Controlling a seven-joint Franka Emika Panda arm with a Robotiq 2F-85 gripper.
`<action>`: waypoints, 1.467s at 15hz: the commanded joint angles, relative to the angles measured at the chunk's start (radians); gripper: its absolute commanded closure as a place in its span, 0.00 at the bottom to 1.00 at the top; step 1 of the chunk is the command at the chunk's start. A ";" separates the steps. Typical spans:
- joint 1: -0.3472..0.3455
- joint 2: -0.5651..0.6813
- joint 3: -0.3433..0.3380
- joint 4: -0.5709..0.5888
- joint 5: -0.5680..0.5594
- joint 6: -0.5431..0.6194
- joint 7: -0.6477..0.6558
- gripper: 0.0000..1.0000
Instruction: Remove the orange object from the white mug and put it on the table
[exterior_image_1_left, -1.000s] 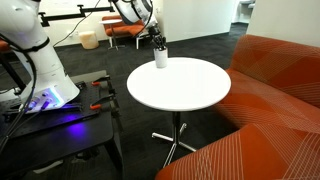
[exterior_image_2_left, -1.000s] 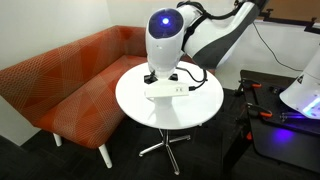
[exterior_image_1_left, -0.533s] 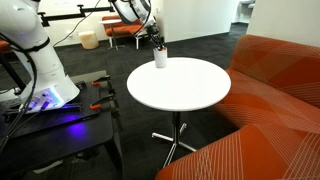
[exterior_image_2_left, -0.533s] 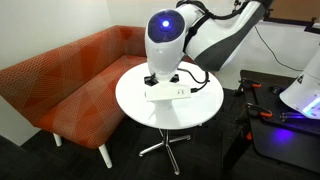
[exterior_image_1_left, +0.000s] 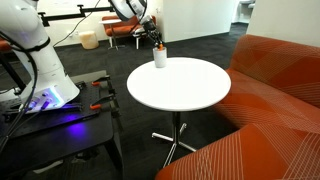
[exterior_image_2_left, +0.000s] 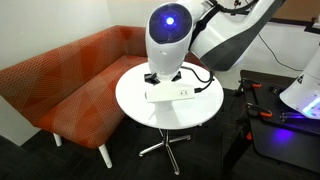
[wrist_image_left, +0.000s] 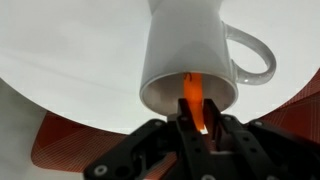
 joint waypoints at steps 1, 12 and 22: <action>0.031 -0.047 -0.010 -0.013 -0.026 -0.062 0.045 0.95; 0.043 -0.174 0.024 -0.069 -0.087 -0.222 0.152 0.95; -0.030 -0.364 0.037 -0.279 -0.080 -0.199 0.352 0.95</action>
